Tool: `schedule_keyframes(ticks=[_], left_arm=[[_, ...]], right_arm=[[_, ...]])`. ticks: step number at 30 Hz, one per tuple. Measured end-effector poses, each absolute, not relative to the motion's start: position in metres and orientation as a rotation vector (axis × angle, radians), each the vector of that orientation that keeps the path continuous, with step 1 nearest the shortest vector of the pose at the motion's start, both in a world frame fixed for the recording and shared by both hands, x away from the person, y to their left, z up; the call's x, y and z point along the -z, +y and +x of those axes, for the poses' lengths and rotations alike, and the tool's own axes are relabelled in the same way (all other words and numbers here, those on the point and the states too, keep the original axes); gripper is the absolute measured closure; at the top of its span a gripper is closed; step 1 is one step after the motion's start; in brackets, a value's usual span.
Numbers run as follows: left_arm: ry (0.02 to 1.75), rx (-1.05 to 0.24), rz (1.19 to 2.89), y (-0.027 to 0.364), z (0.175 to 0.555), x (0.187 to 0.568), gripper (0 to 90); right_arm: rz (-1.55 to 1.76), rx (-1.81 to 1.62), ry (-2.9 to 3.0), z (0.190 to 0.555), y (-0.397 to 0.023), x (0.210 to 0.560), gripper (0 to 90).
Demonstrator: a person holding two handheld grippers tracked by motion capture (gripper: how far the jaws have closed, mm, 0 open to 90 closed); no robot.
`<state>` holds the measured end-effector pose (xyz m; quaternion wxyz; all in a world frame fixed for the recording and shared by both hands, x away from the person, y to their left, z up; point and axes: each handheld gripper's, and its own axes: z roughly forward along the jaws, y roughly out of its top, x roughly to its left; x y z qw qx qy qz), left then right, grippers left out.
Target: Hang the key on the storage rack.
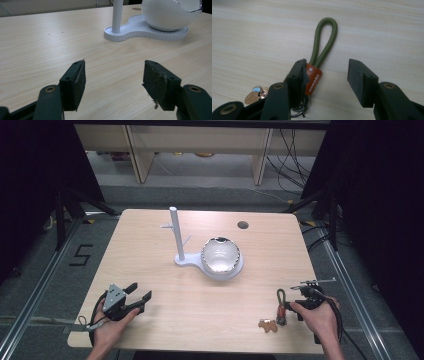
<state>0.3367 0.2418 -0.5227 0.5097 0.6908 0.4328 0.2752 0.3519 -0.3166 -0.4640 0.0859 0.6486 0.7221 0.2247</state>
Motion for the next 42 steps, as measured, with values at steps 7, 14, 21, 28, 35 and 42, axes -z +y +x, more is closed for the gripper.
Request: schedule_keyframes(ticks=[7,14,21,28,35,42], left_arm=[[1.038,-0.683,1.671,0.241,0.336,0.523,34.4],[1.032,-0.685,1.663,0.240,0.336,0.523,34.7],[1.041,-0.683,1.662,0.241,0.336,0.523,34.9],[1.048,-0.677,1.665,0.242,0.335,0.522,35.0],[1.039,-0.680,1.668,0.241,0.335,0.523,35.2],[1.028,-0.678,1.664,0.241,0.335,0.523,35.3]], right_arm=[[2.036,-0.553,2.219,0.355,-0.306,0.461,52.9],[2.039,-0.505,2.233,0.362,-0.300,0.459,53.4],[2.078,-0.423,2.224,0.371,-0.292,0.455,54.5],[2.086,-0.356,2.242,0.376,-0.284,0.458,55.4],[2.088,-0.272,2.248,0.379,-0.272,0.460,55.7],[2.100,-0.194,2.220,0.380,-0.266,0.463,55.6]])
